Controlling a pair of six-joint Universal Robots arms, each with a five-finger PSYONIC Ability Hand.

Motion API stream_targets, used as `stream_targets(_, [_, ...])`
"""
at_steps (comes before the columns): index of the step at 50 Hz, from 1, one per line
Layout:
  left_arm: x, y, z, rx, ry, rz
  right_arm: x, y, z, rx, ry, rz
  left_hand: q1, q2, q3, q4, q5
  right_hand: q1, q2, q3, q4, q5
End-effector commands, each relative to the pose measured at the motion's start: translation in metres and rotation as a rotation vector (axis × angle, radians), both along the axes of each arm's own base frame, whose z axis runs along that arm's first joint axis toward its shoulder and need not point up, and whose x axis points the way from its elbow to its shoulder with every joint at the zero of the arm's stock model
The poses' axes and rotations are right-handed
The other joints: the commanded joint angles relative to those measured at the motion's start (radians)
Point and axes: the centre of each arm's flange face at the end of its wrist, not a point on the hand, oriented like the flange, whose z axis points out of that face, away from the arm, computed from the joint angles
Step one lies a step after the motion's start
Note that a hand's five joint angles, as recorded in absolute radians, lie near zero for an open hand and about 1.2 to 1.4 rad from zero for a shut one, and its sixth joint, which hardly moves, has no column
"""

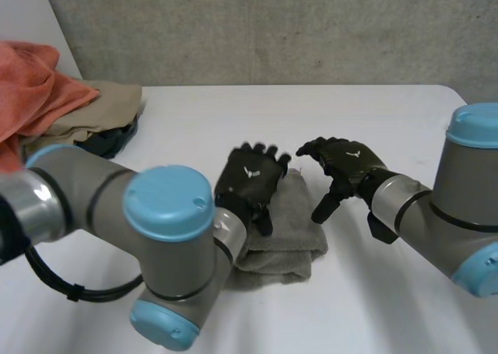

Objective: Fold the laundry.

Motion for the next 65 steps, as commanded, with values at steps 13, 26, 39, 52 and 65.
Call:
stream_targets(13, [0.032, -0.007, -0.032, -0.004, -0.309, 0.121, 0.039, 0.010, -0.046, 0.027, 0.164, 0.153, 0.011, 0.007, 0.002, 0.007, -0.014, -0.024, -0.043, -0.031, -0.056, -0.064])
stream_targets(26, [0.032, -0.016, -0.023, -0.004, -0.293, 0.093, 0.032, 0.011, -0.041, -0.070, 0.286, 0.095, -0.001, -0.005, -0.010, -0.005, -0.025, -0.024, -0.043, -0.031, -0.056, -0.064])
stream_targets(39, [0.033, -0.028, 0.086, -0.113, -0.006, -0.198, -0.001, 0.027, -0.008, -0.047, 0.020, -0.097, 0.005, 0.001, -0.004, 0.001, -0.020, -0.024, -0.043, -0.031, -0.056, -0.064])
stream_targets(52, [0.045, -0.032, 0.109, 0.006, 0.110, -0.296, -0.017, 0.046, -0.054, 0.188, 0.013, -0.067, 0.011, 0.007, 0.002, 0.007, -0.014, -0.024, -0.043, -0.031, -0.056, -0.064])
stream_targets(65, [0.044, -0.029, 0.105, 0.016, 0.105, -0.299, 0.009, 0.053, -0.072, 0.226, -0.027, -0.008, 0.017, 0.013, 0.008, 0.013, -0.008, -0.024, -0.043, -0.031, -0.056, -0.064])
